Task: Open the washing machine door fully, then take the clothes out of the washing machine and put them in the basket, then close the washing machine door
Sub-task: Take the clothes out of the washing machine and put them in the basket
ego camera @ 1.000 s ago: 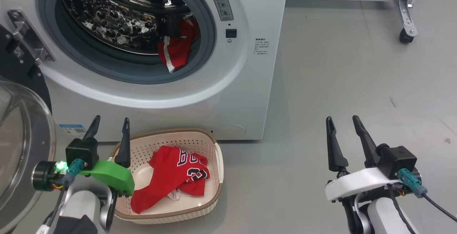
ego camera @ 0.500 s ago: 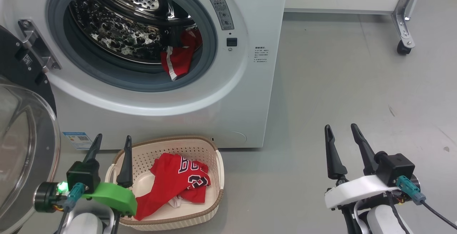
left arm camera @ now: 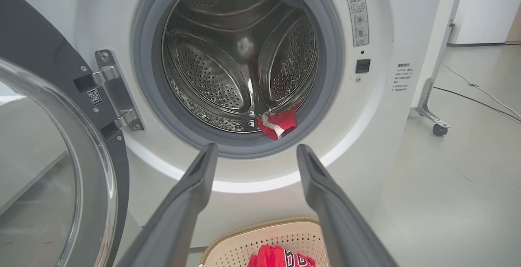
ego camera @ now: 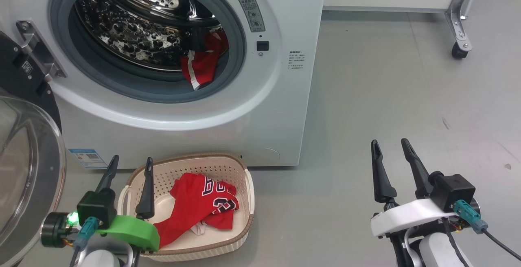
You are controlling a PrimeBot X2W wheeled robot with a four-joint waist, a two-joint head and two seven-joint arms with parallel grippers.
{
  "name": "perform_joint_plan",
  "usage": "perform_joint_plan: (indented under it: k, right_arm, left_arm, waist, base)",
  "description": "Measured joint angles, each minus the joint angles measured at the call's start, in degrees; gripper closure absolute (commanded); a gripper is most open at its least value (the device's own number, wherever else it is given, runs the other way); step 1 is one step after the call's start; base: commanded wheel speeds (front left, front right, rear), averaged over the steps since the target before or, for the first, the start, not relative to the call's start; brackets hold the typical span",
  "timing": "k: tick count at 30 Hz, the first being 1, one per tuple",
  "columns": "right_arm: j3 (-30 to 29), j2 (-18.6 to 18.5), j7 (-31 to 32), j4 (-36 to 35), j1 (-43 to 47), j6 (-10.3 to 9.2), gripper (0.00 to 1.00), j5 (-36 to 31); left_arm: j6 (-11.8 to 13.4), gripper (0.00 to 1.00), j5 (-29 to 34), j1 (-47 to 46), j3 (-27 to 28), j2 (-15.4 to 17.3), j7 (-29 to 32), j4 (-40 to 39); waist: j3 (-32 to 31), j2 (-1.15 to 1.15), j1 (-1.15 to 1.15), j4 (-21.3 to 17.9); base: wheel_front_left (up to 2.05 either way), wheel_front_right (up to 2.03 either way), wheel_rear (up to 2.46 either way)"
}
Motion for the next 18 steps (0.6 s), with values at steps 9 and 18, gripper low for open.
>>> perform_joint_plan:
  k: [9, 18]
  right_arm:
    - [0.0, 0.0, 0.0, -0.2, 0.0, 0.0, 0.0, 0.0]
    - [0.1, 0.0, 0.0, -0.2, 0.0, 0.0, 0.0, 0.0]
  left_arm:
    - [0.3, 0.0, 0.0, 0.8, -0.4, 0.0, 0.0, -1.7]
    - [0.6, 0.0, -0.4, 1.2, -0.7, 0.0, 0.0, -2.6]
  waist:
    - [0.5, 0.0, 0.0, -0.1]
    - [0.6, 0.0, 0.0, -0.2]
  base:
    - [0.0, 0.0, 0.0]
    - [0.0, 0.0, 0.0]
